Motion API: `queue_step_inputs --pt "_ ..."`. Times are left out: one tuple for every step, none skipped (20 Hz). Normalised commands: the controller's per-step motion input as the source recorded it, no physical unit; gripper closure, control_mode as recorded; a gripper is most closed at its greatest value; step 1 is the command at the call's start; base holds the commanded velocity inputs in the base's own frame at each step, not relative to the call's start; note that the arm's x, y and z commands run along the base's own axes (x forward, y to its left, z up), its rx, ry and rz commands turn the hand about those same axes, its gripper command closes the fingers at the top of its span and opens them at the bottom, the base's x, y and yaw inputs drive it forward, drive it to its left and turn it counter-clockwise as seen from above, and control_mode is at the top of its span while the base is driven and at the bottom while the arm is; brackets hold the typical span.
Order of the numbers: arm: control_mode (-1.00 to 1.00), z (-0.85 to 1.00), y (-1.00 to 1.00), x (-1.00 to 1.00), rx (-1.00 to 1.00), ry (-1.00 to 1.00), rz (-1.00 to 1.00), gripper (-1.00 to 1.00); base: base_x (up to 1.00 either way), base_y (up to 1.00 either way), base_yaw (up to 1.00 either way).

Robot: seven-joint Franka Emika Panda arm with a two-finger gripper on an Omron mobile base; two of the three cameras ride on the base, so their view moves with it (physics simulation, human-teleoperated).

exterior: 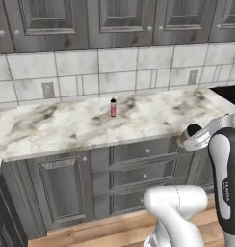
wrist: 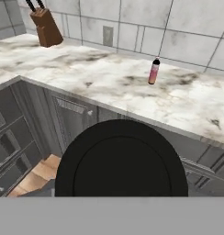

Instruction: Move the drinks to the dining counter.

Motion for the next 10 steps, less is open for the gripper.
queue_step_inputs --pt "1.00 0.00 0.00 0.00 0.00 0.00 0.00 1.00 0.00 -0.04 -0.39" --pt "1.00 0.00 0.00 0.00 0.00 0.00 0.00 1.00 0.00 -0.11 -0.41" --pt "1.00 0.00 0.00 0.00 0.00 0.00 0.00 1.00 0.00 -0.18 -0.46" --pt "1.00 0.00 0.00 0.00 0.00 0.00 0.00 1.00 0.00 -0.26 -0.48" --pt "1.00 0.00 0.00 0.00 0.00 0.00 0.00 1.00 0.00 -0.26 -0.51" --pt "1.00 0.00 0.00 0.00 0.00 0.00 0.00 1.00 0.00 -0.26 -0.51" --pt "1.00 0.00 0.00 0.00 0.00 0.00 0.00 1.00 0.00 -0.25 -0.53" --pt "1.00 0.00 0.00 0.00 0.00 0.00 0.00 1.00 0.00 -0.28 -0.54" --pt "1.00 0.00 0.00 0.00 0.00 0.00 0.00 1.00 0.00 -0.30 -0.54" --pt "1.00 0.00 0.00 0.00 0.00 0.00 0.00 1.00 0.00 -0.29 -0.54"
